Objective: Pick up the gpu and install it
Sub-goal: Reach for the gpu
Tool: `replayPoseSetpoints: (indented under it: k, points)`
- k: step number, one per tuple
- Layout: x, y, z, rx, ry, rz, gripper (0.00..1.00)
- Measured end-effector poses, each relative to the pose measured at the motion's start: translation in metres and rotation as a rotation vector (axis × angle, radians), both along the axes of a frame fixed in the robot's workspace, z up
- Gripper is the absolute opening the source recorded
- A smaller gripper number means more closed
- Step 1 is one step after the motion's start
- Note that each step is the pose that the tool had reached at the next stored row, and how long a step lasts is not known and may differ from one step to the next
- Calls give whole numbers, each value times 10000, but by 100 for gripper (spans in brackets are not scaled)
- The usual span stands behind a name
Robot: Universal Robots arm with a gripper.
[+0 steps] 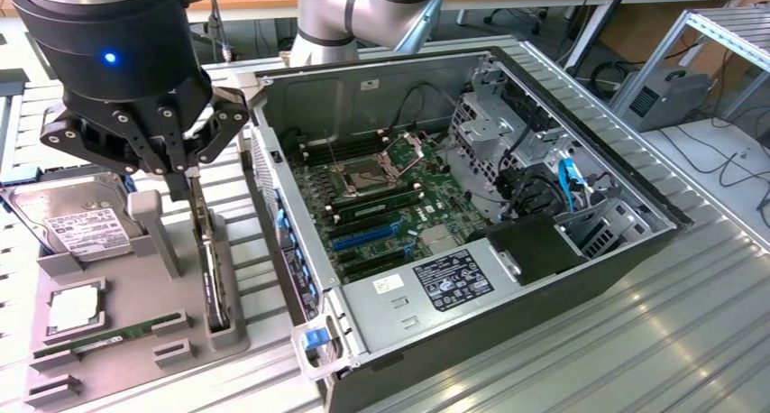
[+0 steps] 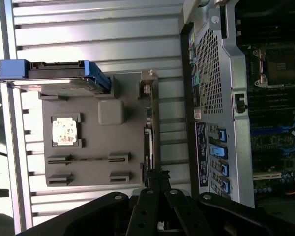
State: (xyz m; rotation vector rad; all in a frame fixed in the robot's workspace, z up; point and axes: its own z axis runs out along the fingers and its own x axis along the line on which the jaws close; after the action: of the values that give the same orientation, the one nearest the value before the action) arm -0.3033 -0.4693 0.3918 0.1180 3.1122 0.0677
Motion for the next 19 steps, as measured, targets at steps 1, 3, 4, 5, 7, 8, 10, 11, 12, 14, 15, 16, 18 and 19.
replayPoseSetpoints:
  k: [1, 3, 4, 5, 7, 8, 10, 11, 12, 14, 15, 16, 18, 19]
  points:
    - [0, -2, 0, 0, 0, 0, 11]
    - [0, -8, 0, 0, 0, 0, 11]
    - [0, -11, 0, 0, 0, 0, 11]
    - [0, -13, 0, 0, 0, 0, 11]
    - [0, -21, 0, 0, 0, 0, 11]
    - [0, -23, 0, 0, 0, 0, 11]
    - [0, -29, -1, 0, 0, 0, 11]
    - [0, -34, -1, 0, 0, 0, 11]
    - [0, -40, -1, 0, 0, 0, 11]
    - [0, -51, -1, 0, 0, 0, 11]
    - [0, -54, -1, -1, 0, 0, 11]
    - [0, -57, -1, -1, 0, 0, 11]
    - [0, -65, -1, -1, 1, 0, 11]
    - [0, -69, -1, 0, 0, 0, 11]
